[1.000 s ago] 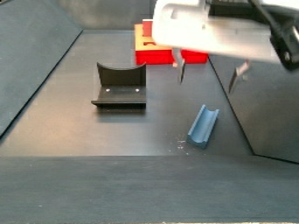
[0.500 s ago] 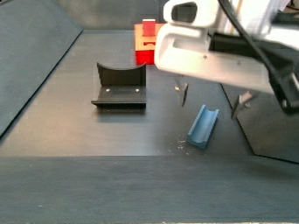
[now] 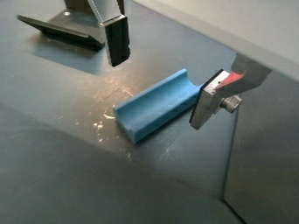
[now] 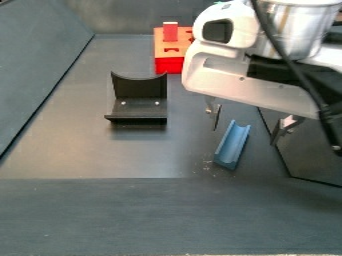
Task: Pick up the arch object. Move up. Place the arch object on the fixture. Regrasp the arch object. Move to above the board. Insert the arch object.
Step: Pick up the arch object.
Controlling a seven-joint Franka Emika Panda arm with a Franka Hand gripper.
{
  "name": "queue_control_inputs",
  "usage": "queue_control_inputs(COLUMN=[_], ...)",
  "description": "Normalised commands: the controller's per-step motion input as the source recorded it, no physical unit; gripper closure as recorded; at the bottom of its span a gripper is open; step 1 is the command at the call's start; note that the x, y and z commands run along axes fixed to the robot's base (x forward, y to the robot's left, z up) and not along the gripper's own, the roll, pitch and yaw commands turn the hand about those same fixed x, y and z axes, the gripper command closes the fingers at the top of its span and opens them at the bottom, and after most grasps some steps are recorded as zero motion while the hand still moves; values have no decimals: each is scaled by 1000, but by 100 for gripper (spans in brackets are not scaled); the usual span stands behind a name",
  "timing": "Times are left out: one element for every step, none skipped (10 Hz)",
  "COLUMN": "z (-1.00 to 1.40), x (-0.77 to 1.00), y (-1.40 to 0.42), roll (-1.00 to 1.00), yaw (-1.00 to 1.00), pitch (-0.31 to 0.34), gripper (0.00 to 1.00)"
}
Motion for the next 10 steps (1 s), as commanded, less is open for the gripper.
queue_control_inputs(z=[-551,-531,-591,-634,-600,-583,-586,-589,-557,-597], x=[0,0,-89,-226,-129,-9,0,0,0,0], y=[-126,-17,0,109,0,0,0,-23,-34,-91], roll=[-49,-100,-160,-267,-276,-266,-261,-236,-193,-110], yaw=[-29,-31,-71,-57,-49,-60,-46,-37,-43,-46], pitch=[0,0,-26,-79,-57,-49,-43,-39,-16,-19], gripper=[0,0,0,0,0,0,0,0,0,0])
